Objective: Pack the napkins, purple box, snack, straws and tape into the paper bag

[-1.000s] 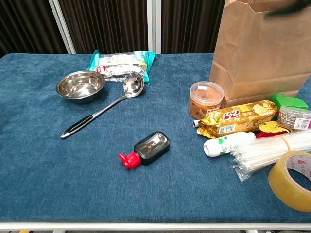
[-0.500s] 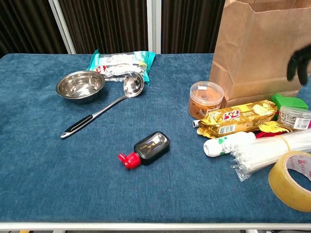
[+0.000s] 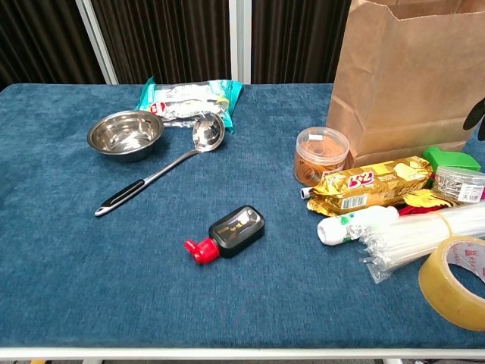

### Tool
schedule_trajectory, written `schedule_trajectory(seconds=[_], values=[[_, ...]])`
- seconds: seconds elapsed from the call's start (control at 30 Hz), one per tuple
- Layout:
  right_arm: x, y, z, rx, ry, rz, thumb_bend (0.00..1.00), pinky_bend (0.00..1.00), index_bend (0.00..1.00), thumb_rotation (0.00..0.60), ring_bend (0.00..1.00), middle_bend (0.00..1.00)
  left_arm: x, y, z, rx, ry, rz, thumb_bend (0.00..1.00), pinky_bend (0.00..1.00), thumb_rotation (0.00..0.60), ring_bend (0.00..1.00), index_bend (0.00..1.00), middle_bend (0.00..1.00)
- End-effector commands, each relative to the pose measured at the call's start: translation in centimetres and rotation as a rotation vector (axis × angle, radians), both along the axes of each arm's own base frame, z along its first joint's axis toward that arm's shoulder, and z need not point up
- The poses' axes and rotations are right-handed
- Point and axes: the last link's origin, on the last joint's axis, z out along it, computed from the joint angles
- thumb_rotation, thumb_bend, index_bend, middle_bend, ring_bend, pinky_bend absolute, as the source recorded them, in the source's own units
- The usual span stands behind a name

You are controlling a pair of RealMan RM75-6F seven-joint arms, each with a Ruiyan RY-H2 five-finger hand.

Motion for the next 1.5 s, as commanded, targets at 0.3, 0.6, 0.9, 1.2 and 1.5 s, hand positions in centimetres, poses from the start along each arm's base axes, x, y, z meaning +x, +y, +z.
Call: schedule_trajectory(seconds=[0.3, 0.6, 0.9, 1.2, 1.5], values=[[-1.0, 0.0, -1.4, -0.024, 0.05, 0.003, 0.0, 0.08, 0.28, 0.6, 0.14, 0.34, -0.4, -0.1, -0.1, 0.001, -0.003, 0.005, 0.16, 0.11, 0.6, 0.0, 0.06, 0.01], [-1.1, 0.4, -3.0, -0.051, 0.065, 0.036, 0.0, 0.08, 0.28, 0.6, 0.14, 0.34, -0.9, 0.0, -0.1, 0.006, 0.001, 0.008, 0.16, 0.11, 0.6, 0.0, 0.06, 0.01], [-1.5, 0.7, -4.0, -0.065, 0.084, 0.051, 0.0, 0.07, 0.28, 0.6, 0.14, 0.34, -1.3, 0.0, 0.1, 0.008, -0.002, 0.01, 0.16, 0.11, 0.6, 0.0, 0.06, 0.01], [-1.7, 0.5, -5.4, -0.072, 0.097, 0.061, 0.0, 0.07, 0.28, 0.6, 0.15, 0.34, -1.6, 0.1, 0.4, 0.02, -0.004, 0.012, 0.16, 0.11, 0.6, 0.0, 0.06, 0.01], [-1.8, 0.3, -5.9, -0.07, 0.11, 0.061, 0.0, 0.07, 0.28, 0.6, 0.15, 0.34, -1.9, -0.1, 0.4, 0.032, -0.012, 0.015, 0.16, 0.11, 0.6, 0.0, 0.06, 0.01]])
